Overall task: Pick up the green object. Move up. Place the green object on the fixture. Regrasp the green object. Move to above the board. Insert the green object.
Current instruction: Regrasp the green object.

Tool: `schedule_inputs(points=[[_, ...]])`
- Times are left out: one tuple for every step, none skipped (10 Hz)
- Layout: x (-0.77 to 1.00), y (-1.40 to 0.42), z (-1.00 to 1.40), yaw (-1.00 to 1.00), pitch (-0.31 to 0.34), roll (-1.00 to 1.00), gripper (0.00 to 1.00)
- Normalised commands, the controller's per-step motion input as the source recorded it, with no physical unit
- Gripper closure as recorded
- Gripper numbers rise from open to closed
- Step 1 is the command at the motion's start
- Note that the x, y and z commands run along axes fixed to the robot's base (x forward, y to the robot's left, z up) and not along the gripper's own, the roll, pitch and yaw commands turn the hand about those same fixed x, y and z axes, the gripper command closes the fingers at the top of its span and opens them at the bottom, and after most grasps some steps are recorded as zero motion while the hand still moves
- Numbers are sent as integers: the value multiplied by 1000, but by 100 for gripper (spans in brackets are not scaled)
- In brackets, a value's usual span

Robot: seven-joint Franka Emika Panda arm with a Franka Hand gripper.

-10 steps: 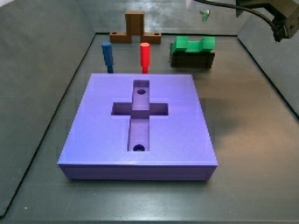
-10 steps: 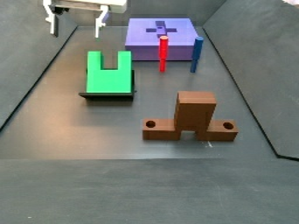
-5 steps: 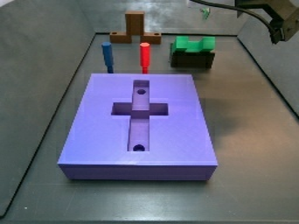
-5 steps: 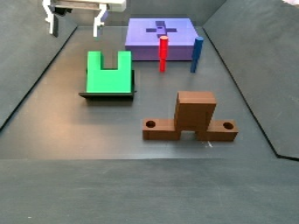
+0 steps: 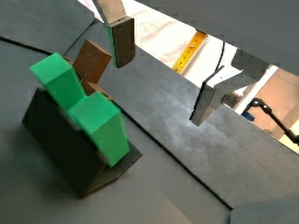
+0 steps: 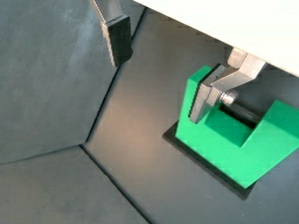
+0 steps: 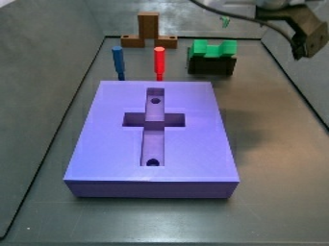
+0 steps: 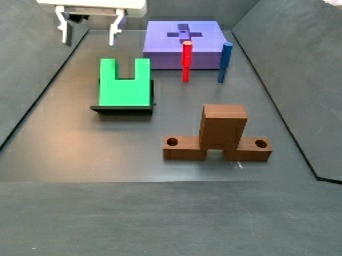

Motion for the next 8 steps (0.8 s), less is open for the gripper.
schedule_inputs(points=[[43,-143,-123,0,137,77,0],[0,-94,-174,0,89,49,0],[0,-40,-240,0,37,43,0],[0,0,-243,14,9,0,0],[-11,0,-260,49,0,0,0],[-9,0,-243,63,0,-9,0],[0,11,-229,129,0,-37,0],[0,0,-214,157,0,-40,0]])
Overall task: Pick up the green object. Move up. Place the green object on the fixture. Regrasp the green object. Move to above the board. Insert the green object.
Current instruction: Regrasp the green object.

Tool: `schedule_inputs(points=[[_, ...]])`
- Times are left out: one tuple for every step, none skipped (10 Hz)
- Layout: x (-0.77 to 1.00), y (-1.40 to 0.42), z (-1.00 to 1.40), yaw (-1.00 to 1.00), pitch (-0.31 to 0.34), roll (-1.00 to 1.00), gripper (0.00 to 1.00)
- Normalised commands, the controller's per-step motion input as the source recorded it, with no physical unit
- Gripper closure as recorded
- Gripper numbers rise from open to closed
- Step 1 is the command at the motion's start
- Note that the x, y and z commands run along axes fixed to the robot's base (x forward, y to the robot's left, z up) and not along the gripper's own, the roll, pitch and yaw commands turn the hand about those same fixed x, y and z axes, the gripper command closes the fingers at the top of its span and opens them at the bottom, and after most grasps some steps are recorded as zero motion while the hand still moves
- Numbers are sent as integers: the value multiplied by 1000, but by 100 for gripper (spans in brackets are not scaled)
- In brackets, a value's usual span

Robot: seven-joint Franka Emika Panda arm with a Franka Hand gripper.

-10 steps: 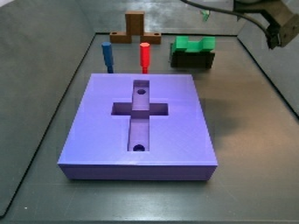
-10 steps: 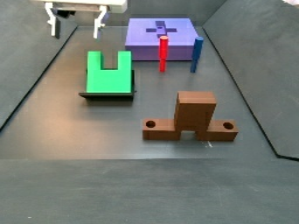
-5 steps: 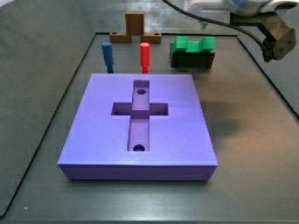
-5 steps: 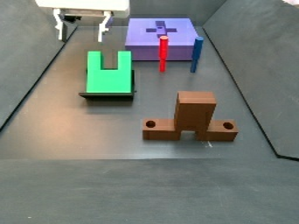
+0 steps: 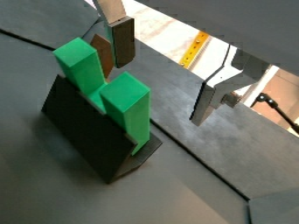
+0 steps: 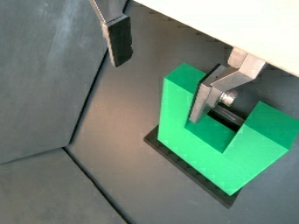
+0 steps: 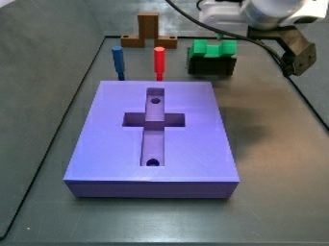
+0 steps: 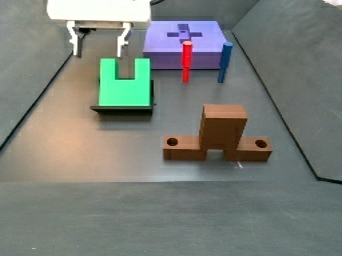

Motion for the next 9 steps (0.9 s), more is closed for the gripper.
schedule_inputs(points=[[6,0,-211,180,0,-77,0],[120,6,-254,240,0,-100,0],[137,6,-306,291,0,-54,0],[91,31,-329,286,0,-54,0],[83,3,-269,240,0,-43,0],[29,0,-217,151,17,0,0],[0,0,-174,17,46,0,0],[26,0,-91,0,126,9,0],[111,0,-26,-54,229,71,0]])
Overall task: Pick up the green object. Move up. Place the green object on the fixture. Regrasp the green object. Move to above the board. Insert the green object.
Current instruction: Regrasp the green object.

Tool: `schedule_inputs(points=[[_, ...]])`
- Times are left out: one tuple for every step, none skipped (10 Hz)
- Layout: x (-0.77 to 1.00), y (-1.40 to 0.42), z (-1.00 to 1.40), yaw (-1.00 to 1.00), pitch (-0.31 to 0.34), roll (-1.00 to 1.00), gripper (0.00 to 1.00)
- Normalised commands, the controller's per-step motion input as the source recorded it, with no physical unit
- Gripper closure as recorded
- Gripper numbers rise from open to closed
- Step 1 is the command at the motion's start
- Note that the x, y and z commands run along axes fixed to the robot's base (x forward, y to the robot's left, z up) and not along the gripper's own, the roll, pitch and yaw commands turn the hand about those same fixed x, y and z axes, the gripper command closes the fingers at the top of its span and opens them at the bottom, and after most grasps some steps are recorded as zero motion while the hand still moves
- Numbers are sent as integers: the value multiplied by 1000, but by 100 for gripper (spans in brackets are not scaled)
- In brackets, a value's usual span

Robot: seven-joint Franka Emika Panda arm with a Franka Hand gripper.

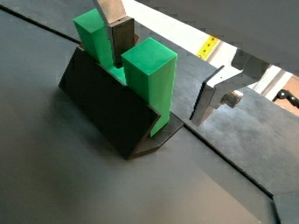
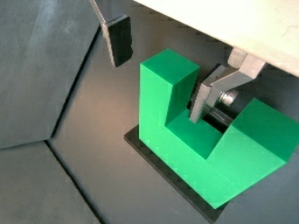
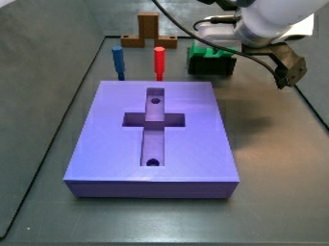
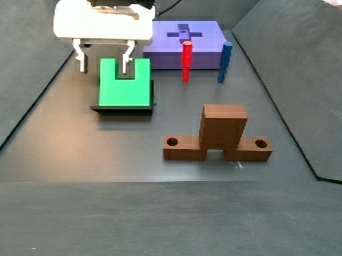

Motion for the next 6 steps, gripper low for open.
schedule_inputs(points=[[106,0,-40,-111,274,137,0],[49,0,-74,-146,257,217,0],[57,0,-60,-137,251,209,0],[11,0,-20,-57,183,154,0],[0,0,0,0,0,-9,0],[0,43,0,114,0,-9,0]])
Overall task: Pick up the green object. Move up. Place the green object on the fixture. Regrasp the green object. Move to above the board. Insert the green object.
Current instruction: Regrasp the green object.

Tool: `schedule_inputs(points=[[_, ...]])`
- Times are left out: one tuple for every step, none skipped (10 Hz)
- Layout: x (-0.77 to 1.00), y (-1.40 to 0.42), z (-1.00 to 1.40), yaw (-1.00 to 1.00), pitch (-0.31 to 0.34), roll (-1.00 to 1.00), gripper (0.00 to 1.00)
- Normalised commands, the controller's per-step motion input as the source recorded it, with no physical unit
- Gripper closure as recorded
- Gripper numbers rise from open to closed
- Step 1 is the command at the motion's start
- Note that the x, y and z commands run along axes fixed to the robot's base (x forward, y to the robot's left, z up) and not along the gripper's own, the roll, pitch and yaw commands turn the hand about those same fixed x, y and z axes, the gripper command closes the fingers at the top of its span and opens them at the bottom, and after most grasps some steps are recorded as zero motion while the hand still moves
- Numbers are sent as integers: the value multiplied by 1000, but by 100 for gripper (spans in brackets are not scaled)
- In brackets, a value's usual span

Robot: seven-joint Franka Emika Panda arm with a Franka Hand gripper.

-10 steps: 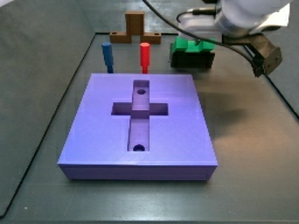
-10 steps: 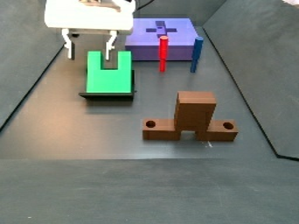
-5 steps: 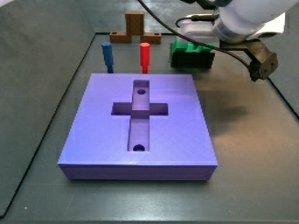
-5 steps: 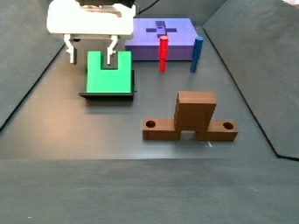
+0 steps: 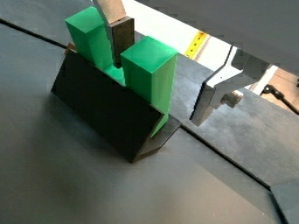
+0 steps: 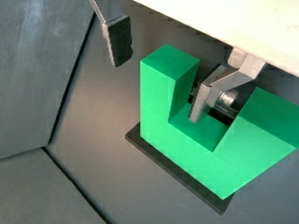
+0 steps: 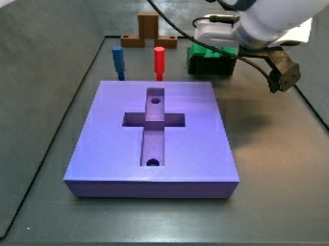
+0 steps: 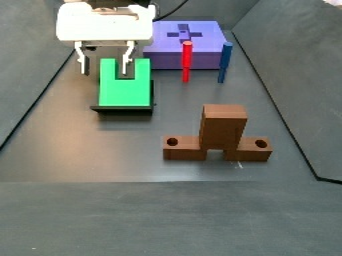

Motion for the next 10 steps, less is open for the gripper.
schedule_inputs(points=[[0,34,-40,114,0,91,0],[0,11,-111,77,0,294,0],[0,0,-160,29,23,409,0],[0,0,-103,69,43,389,0],[0,0,-31,94,23,269,0],[0,0,0,114,40,183,0],[0,63,57,180,9,54,0],[0,40,0,243,0,66,0],[0,6,0,203,0,29,0],[0,0,-26,157,0,66,0]])
